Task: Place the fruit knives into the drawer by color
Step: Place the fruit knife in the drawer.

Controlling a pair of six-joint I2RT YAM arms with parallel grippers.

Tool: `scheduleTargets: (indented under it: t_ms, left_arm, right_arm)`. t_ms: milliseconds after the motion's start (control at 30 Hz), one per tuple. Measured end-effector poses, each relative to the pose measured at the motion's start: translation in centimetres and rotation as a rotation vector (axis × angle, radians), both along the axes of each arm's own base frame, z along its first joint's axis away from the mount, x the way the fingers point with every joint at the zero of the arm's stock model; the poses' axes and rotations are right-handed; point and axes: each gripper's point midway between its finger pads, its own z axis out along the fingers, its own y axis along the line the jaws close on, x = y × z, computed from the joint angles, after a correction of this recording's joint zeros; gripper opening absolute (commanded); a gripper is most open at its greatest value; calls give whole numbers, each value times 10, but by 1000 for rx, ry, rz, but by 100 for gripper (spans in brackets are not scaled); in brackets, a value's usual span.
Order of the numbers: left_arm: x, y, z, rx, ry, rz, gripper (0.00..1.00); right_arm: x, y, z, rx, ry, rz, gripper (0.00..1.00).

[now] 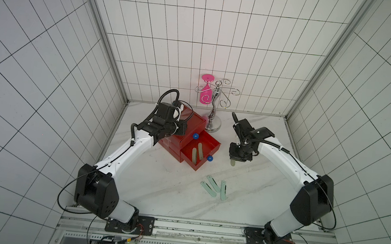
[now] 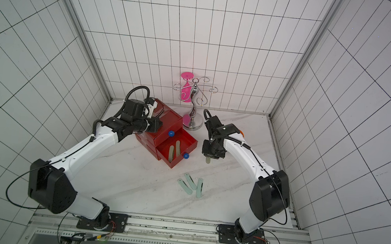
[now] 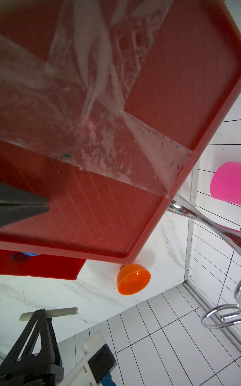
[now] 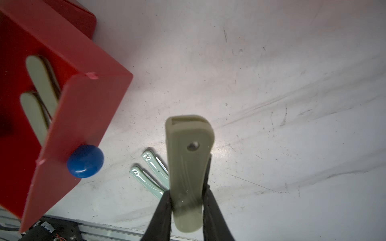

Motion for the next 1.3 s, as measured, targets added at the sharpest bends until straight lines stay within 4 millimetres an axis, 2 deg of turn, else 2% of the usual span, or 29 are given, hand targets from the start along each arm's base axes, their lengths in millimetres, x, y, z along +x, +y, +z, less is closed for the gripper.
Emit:
scheduleTargets:
  t_ms: [300,400,633,800,1133,1300]
  left_arm:
    - [0,0,0,0,0,0,0]
    - [0,0,0,0,0,0,0]
    - [0,0,0,0,0,0,0]
    - [0,0,0,-2,1,-1,0]
    - [0,0,0,-5,2,-3,0]
    - [0,0,0,-6,2,-4,0]
  right_arm:
    - [18,56,37,85,-85,82,22]
    - [22,73,40,100,-96,109,22]
    - [29,99,47,146,-115,134,21]
    - [38,109,40,159,-113,122,21]
    - [52,120,5,135,-74,106,21]
    - [54,122,4,138,-83,105,21]
